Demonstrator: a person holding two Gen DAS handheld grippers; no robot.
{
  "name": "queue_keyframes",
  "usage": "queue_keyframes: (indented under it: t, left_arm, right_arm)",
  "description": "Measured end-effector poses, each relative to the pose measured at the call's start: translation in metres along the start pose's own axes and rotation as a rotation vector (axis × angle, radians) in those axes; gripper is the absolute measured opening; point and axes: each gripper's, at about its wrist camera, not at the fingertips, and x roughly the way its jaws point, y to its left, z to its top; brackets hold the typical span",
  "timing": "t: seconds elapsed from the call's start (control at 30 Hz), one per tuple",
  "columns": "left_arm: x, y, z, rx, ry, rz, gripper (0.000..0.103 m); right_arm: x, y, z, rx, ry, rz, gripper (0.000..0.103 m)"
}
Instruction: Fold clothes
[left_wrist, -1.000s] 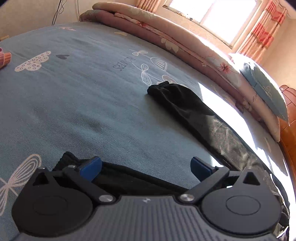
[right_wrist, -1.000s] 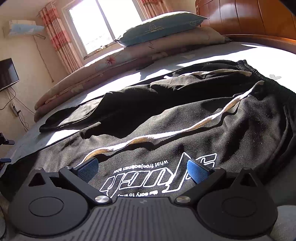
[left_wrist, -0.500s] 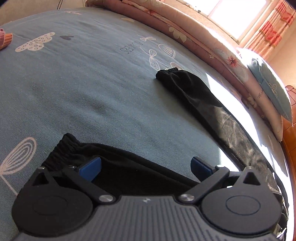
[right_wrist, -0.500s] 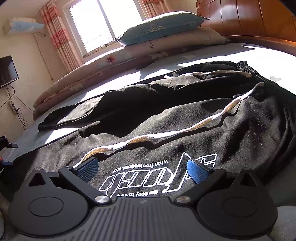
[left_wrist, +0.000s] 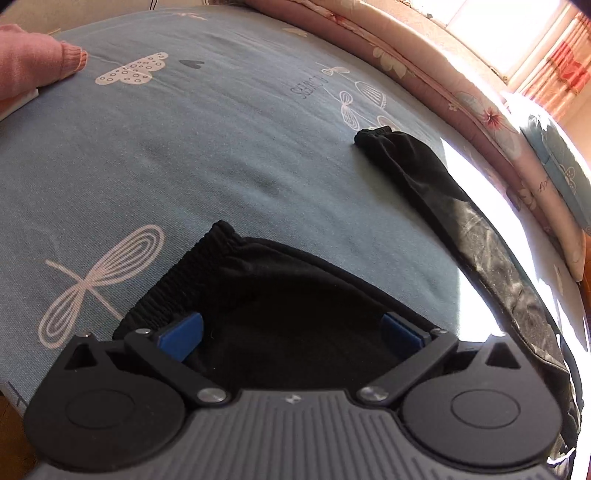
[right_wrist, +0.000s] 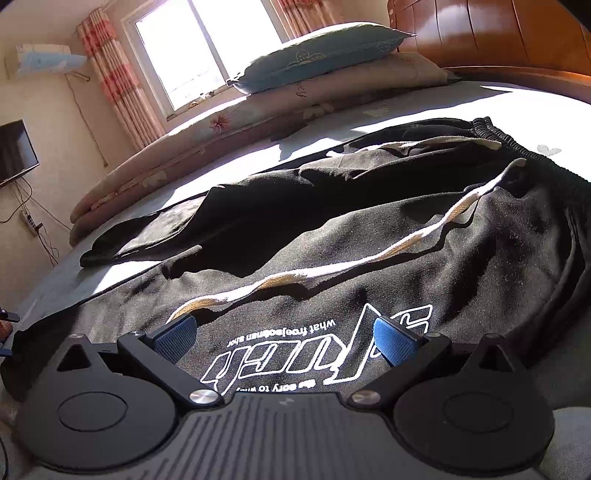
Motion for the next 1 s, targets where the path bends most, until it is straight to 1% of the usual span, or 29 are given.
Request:
queue_keyframes:
  t: [0.07,0.13,0.2,0.27,0.33,0.4,0.43,0.5,0.63,0.7,0.8,0.87,1.0]
  left_arm:
    - [-0.007,-0.013,-0.009,0.046,0.025,-0.022,0.102]
    - [-0.007,-0.021,-0.020,0.085,0.045,-0.016,0.102]
    - [-0.002,-0.022,-0.030,0.093,0.061,0.034,0.102]
    - [0.005,-0.015,-0.038,0.066,0.091,0.104,0.102]
    - [0.008,-0.005,-0.044,0.040,0.097,0.149,0.102]
    - [0.004,-0.006,-0.046,0.026,0.103,0.158,0.102]
    - [0.001,-0.010,-0.045,0.030,0.105,0.151,0.102]
    - [-0.008,-0.029,-0.047,0.074,0.097,0.112,0.102]
    - [-0.020,-0.087,-0.055,0.208,0.081,-0.005,0.102]
    - [-0.020,-0.117,-0.064,0.264,0.084,-0.058,0.102]
    - [-0.006,-0.162,-0.084,0.348,0.109,-0.140,0.102]
    - [0.007,-0.187,-0.101,0.393,0.123,-0.158,0.102]
    - [0.024,-0.220,-0.138,0.499,0.139,-0.158,0.102]
  right_arm:
    - [0.000,-0.001,0.000,0.002,0.000,0.002,0.103]
    - [-0.001,-0.001,0.000,0.005,0.000,0.006,0.103]
    - [-0.002,-0.002,0.000,0.012,0.000,0.011,0.103]
    - [-0.003,-0.003,0.000,0.018,0.000,0.016,0.103]
    - [-0.004,-0.003,0.000,0.022,0.000,0.017,0.103]
    - [-0.005,-0.003,-0.001,0.023,-0.001,0.017,0.103]
    - [-0.005,-0.003,-0.001,0.024,-0.001,0.017,0.103]
    - [-0.005,-0.003,-0.001,0.027,0.000,0.018,0.103]
    - [-0.005,-0.005,0.000,0.037,-0.001,0.023,0.103]
    - [-0.005,-0.006,0.000,0.042,0.000,0.028,0.103]
    - [-0.006,-0.007,0.000,0.053,-0.001,0.037,0.103]
    - [-0.006,-0.008,0.000,0.058,-0.001,0.040,0.103]
    - [-0.006,-0.008,0.000,0.046,0.008,0.044,0.103]
